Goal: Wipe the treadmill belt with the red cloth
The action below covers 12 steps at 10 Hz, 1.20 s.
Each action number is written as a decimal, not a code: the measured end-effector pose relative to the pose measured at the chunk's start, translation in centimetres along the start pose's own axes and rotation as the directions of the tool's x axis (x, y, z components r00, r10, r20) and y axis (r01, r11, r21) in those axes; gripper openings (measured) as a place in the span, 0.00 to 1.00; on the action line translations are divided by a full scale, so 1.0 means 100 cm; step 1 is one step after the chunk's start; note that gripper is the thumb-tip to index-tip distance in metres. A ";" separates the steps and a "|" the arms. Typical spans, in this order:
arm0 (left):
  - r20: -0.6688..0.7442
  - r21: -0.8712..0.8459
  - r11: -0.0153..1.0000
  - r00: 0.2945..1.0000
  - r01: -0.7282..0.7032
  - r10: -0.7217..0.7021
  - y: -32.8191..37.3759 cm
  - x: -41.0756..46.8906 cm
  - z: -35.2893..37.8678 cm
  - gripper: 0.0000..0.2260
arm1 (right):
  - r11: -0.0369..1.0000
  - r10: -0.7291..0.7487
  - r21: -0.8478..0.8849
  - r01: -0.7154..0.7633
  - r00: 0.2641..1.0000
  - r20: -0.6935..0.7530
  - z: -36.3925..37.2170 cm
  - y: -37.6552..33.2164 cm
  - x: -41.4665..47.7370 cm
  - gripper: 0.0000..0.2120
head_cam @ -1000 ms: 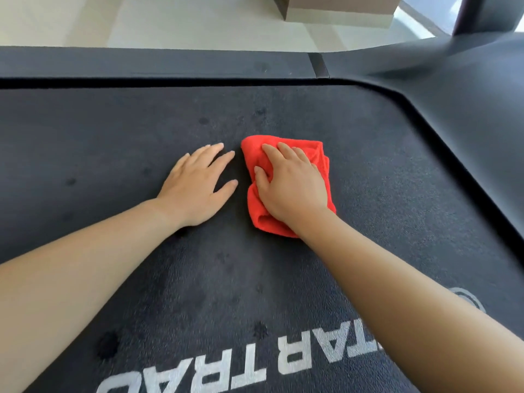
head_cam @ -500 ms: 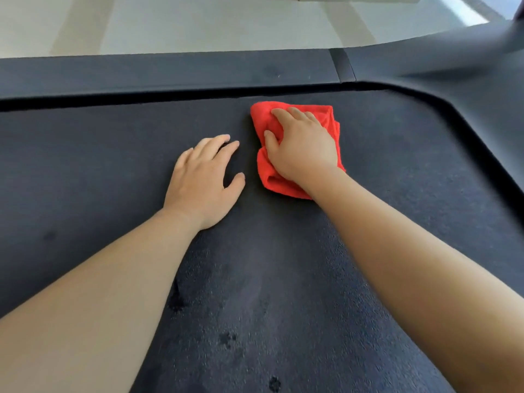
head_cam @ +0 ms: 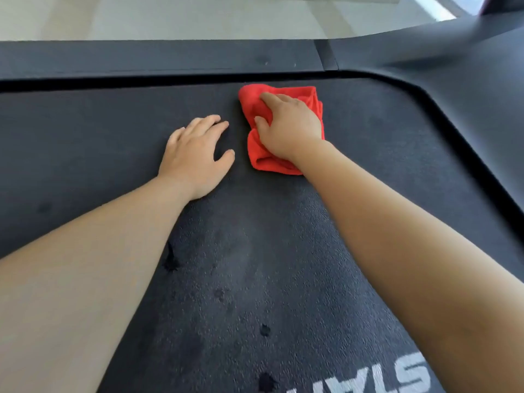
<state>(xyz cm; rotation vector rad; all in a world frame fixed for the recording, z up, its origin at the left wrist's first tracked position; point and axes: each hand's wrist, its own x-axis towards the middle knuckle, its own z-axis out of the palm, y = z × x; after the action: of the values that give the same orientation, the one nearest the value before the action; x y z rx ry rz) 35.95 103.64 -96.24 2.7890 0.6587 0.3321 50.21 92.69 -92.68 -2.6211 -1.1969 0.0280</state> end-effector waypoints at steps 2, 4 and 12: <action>0.022 0.031 0.999 0.999 0.023 -0.024 0.006 -0.027 -0.003 0.23 | 0.999 -0.041 -0.017 0.041 0.999 -0.034 -0.002 -0.009 -0.096 0.20; 0.197 0.014 0.999 0.980 -0.040 0.037 0.006 -0.106 -0.024 0.25 | 0.996 -0.085 0.007 0.085 0.996 0.001 -0.008 -0.029 -0.202 0.21; 0.109 0.055 0.998 0.993 0.036 -0.042 0.039 -0.210 -0.033 0.25 | 0.996 -0.068 -0.051 0.072 0.995 0.077 -0.014 -0.051 -0.293 0.22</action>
<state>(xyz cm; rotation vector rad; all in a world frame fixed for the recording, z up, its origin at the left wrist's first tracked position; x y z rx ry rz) 18.29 91.22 -95.36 2.8158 0.7046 0.1537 27.21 73.73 -92.73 -2.6437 -1.3320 0.0833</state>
